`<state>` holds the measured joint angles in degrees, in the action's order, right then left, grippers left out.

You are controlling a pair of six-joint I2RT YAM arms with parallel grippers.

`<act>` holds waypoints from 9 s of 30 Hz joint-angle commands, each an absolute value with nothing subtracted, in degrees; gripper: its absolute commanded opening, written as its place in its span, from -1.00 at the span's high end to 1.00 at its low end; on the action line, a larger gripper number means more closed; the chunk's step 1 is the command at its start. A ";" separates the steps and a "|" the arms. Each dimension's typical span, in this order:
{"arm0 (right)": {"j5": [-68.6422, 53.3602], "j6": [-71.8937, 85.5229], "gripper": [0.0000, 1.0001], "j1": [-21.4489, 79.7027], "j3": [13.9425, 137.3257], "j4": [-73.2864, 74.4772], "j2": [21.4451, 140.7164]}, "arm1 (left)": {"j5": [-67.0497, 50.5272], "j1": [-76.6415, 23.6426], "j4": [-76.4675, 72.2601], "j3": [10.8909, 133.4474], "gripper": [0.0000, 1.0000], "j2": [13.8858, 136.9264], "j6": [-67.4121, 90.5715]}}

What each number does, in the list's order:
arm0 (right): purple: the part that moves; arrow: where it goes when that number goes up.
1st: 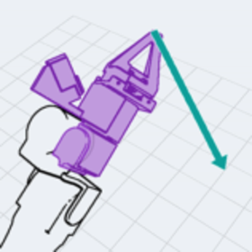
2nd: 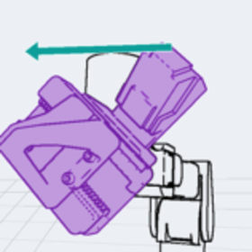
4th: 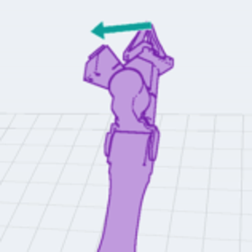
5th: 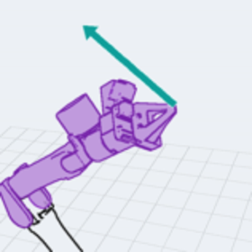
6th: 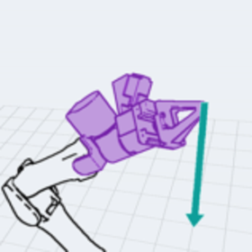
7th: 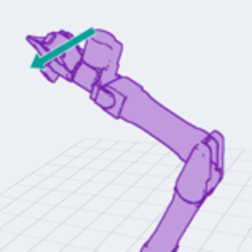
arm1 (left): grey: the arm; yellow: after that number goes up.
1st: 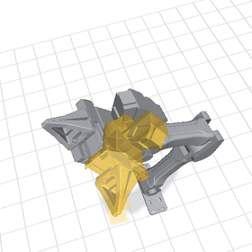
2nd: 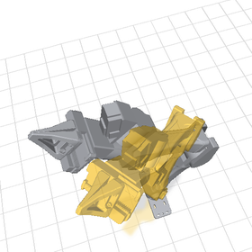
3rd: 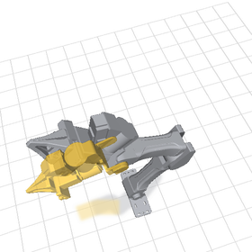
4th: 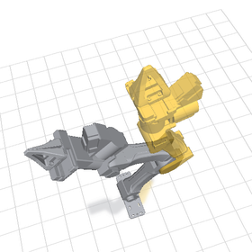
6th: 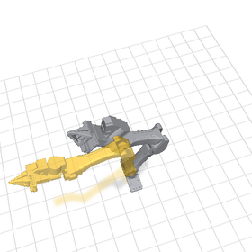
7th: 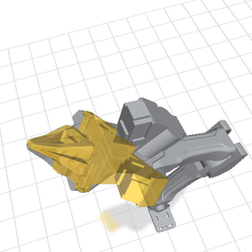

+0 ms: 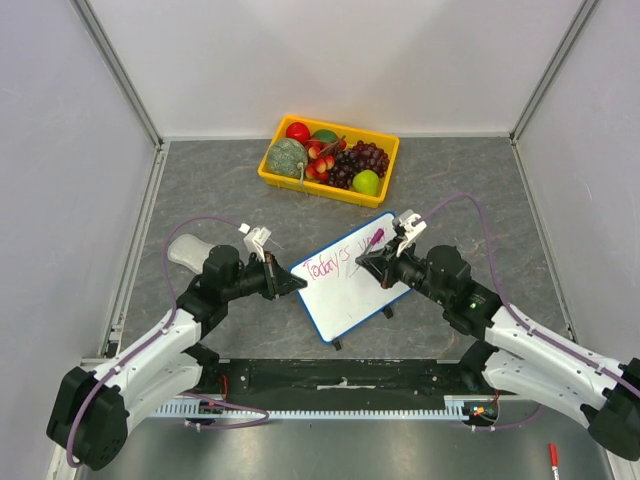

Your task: Write a sentence on the whiteboard

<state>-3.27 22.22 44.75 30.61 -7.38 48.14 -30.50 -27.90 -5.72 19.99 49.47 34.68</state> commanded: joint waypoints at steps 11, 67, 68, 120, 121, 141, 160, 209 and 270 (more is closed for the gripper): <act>-6.50 24.08 1.00 50.88 25.93 -23.28 50.79 | -23.56 -28.30 4.92 18.72 0.96 51.77 25.75; 6.50 26.37 1.00 57.92 22.85 -24.35 60.20 | -23.55 -28.48 4.92 18.63 0.96 51.50 25.93; 6.85 26.28 1.00 57.83 23.03 -24.00 60.29 | -23.55 -28.48 4.92 18.63 0.96 51.42 25.93; 10.72 25.93 1.00 57.92 25.32 -20.65 58.54 | -23.47 -28.56 4.92 18.63 0.96 51.50 25.84; 10.64 26.01 1.00 57.92 24.96 -20.48 58.36 | -23.55 -28.65 4.92 18.63 0.96 51.42 25.84; 10.11 26.72 1.00 57.83 23.29 -19.43 56.34 | -23.38 -28.57 5.01 18.54 0.96 51.33 25.84; 14.15 25.67 1.00 57.92 28.12 -18.28 53.26 | -23.29 -28.65 5.01 18.54 0.96 51.15 25.93; 15.11 26.81 1.00 57.83 24.60 -18.81 55.99 | -23.29 -28.74 5.10 18.55 0.96 50.98 26.10; 18.37 24.87 1.00 57.83 29.53 -18.54 56.16 | -23.11 -29.00 5.19 18.54 0.96 51.06 26.02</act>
<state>16.88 25.71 57.91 26.92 -15.97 55.05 -30.02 -28.62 -5.67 20.10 49.60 34.68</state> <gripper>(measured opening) 0.045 0.066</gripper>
